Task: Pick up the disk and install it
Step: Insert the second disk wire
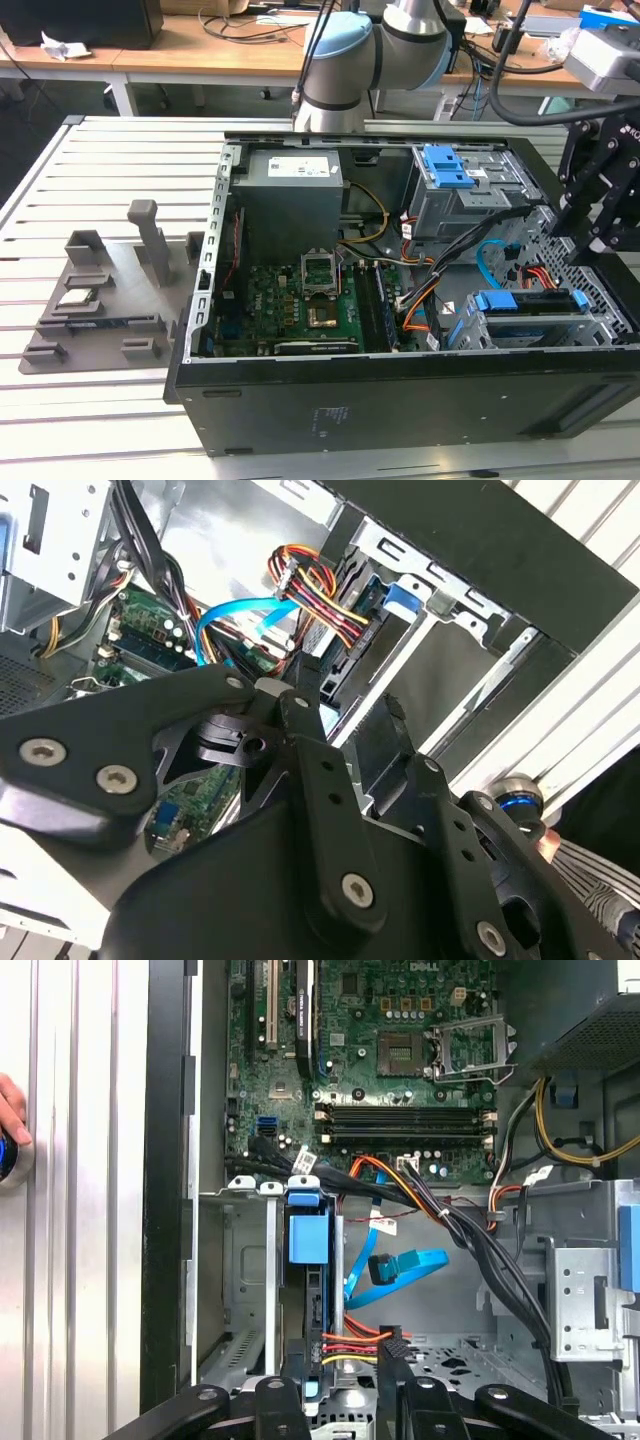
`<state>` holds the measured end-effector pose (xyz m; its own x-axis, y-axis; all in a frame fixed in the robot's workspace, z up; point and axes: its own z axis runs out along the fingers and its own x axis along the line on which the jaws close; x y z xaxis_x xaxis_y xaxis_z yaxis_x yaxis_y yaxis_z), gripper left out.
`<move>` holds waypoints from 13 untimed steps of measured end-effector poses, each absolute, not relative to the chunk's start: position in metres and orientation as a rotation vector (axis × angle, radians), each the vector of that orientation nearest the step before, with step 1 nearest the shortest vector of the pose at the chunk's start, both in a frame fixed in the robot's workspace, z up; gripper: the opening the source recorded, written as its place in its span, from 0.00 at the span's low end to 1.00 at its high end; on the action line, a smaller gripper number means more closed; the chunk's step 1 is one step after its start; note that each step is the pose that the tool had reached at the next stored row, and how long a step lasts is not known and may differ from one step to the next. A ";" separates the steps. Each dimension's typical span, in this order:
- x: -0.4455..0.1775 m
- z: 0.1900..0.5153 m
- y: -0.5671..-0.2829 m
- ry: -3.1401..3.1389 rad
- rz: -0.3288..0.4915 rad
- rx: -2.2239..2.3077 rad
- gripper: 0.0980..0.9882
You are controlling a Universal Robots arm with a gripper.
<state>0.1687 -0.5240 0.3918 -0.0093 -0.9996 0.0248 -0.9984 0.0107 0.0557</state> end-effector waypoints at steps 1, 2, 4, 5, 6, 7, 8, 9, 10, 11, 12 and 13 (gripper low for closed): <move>0.167 0.392 -0.524 -2.192 -0.034 2.170 0.36; 0.166 0.392 -0.524 -2.192 -0.034 2.170 0.36; 0.163 0.392 -0.524 -2.192 -0.034 2.170 0.36; 0.162 0.392 -0.524 -2.192 -0.034 2.170 0.36; 0.161 0.392 -0.524 -2.192 -0.034 2.170 0.36; 0.160 0.392 -0.524 -2.192 -0.034 2.170 0.36; 0.159 0.392 -0.524 -2.192 -0.034 2.170 0.36; 0.158 0.392 -0.524 -2.192 -0.034 2.170 0.36; 0.157 0.392 -0.524 -2.192 -0.034 2.170 0.36; 0.156 0.392 -0.524 -2.192 -0.034 2.170 0.36; 0.155 0.392 -0.524 -2.192 -0.034 2.170 0.36; 0.154 0.392 -0.524 -2.192 -0.034 2.170 0.36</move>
